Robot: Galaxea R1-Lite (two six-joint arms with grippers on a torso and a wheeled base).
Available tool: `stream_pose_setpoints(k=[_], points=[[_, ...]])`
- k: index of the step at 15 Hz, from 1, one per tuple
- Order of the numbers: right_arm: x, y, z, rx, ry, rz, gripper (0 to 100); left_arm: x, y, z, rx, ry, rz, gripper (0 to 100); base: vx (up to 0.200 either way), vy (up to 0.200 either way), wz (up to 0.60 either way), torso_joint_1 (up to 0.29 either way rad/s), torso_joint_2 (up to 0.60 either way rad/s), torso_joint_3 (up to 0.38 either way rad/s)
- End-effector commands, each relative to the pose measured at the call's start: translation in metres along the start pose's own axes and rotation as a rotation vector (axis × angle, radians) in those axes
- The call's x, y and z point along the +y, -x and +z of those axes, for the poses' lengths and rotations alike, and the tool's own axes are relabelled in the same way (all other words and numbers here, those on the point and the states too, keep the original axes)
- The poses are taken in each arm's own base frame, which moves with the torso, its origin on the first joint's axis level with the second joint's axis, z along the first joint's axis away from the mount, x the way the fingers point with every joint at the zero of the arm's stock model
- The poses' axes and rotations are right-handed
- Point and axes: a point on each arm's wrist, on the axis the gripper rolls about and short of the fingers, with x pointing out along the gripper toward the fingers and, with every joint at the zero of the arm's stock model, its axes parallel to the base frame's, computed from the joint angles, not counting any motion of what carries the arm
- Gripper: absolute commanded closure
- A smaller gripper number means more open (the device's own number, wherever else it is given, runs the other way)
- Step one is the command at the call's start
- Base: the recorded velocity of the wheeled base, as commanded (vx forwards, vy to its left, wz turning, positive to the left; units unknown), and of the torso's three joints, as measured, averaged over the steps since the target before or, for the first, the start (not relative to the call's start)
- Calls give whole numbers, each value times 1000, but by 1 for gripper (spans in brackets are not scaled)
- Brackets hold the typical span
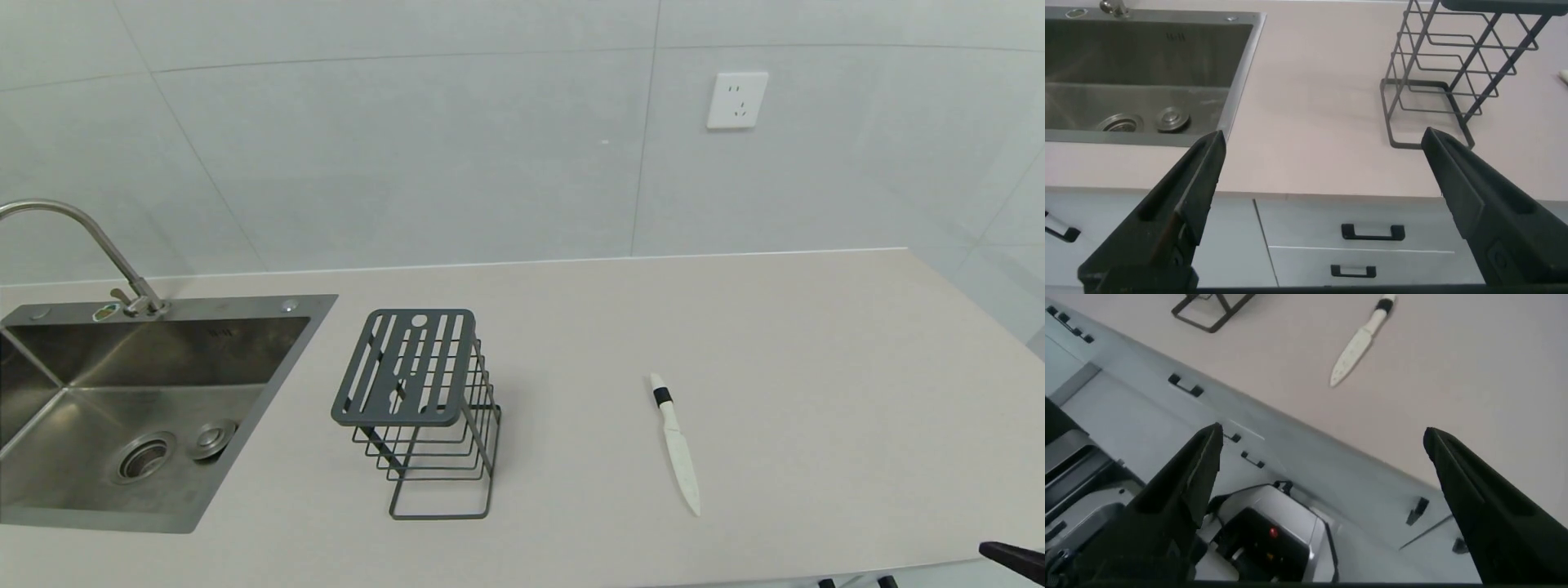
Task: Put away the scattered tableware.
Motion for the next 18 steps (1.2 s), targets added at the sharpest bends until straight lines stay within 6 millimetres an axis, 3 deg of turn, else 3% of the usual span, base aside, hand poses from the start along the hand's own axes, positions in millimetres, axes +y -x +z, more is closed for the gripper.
stream_pose_setpoints(k=[1, 8, 13, 18], points=[[-19, -44, -2, 154, -41, 35, 0, 0, 0, 0, 1, 0, 1, 0, 0, 0, 0, 0, 0, 0], [-18, -69, -9, 207, -15, 126, 0, 0, 0, 0, 1, 0, -1, 0, 0, 0, 0, 0, 0, 0], [-11, -74, -11, 246, 47, 90, 0, 0, 0, 0, 1, 0, -1, 0, 0, 0, 0, 0, 0, 0], [-11, -94, -10, 300, 56, 85, 0, 0, 0, 0, 1, 0, 1, 0, 0, 0, 0, 0, 0, 0]])
